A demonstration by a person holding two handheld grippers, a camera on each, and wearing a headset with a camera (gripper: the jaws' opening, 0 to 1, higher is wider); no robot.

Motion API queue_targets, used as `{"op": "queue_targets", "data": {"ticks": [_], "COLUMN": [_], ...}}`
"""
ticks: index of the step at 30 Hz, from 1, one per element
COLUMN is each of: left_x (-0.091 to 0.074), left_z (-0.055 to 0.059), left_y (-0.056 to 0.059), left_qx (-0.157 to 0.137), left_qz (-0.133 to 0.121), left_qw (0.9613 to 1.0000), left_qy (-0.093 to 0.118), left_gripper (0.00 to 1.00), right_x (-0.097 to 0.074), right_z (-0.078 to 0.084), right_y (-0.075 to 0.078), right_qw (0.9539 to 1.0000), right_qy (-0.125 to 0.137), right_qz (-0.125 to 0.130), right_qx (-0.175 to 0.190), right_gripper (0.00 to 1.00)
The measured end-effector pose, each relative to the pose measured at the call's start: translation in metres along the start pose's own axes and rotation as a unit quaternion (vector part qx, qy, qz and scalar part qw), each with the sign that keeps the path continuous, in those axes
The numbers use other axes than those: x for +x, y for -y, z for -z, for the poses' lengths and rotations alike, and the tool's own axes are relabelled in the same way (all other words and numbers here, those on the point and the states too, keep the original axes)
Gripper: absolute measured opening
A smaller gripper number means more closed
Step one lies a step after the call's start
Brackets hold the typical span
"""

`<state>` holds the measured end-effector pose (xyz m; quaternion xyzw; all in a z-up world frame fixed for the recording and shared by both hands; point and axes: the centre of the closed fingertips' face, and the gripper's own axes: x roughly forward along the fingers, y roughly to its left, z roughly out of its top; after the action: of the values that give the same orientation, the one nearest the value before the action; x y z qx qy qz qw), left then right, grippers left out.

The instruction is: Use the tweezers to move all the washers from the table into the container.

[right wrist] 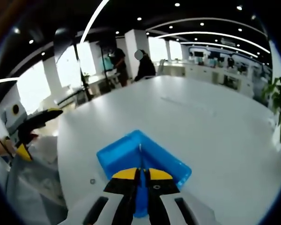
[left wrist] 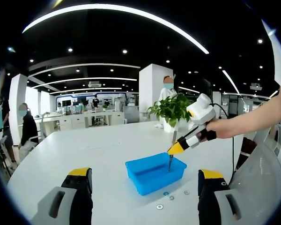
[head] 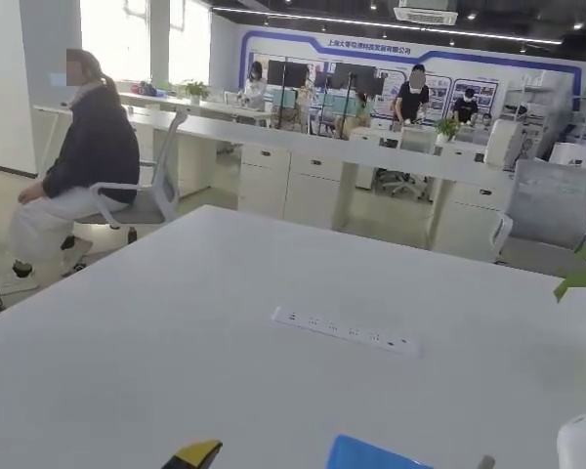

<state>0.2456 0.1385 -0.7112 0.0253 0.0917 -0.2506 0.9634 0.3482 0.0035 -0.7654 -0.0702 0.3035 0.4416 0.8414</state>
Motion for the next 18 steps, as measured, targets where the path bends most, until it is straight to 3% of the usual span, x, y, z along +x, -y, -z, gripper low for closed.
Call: {"op": "queue_targets", "data": {"ticks": [8,13,18], "left_x": [-0.001,-0.001,-0.002], "left_z": [0.000,0.000,0.001], "left_y": [0.000,-0.001,-0.005], "left_qx": [-0.002,-0.003,-0.013], "left_qz": [0.000,-0.002,-0.007], "left_qw": [1.0000,1.0000,0.9999], "left_qy": [0.001,0.000,0.002], "left_gripper": [0.95,0.94,0.93], "right_x": [-0.015,-0.018,-0.013], "right_z": [-0.010,0.000,0.026], "right_y": [-0.035,-0.055,-0.064], "right_qw": [0.9994,0.9989,0.9980], "right_qy": [0.021,0.014,-0.006], "right_qz": [-0.027,-0.044,-0.059], "right_qx": [0.000,0.001,0.021], "right_gripper": [0.04,0.04,0.04]}}
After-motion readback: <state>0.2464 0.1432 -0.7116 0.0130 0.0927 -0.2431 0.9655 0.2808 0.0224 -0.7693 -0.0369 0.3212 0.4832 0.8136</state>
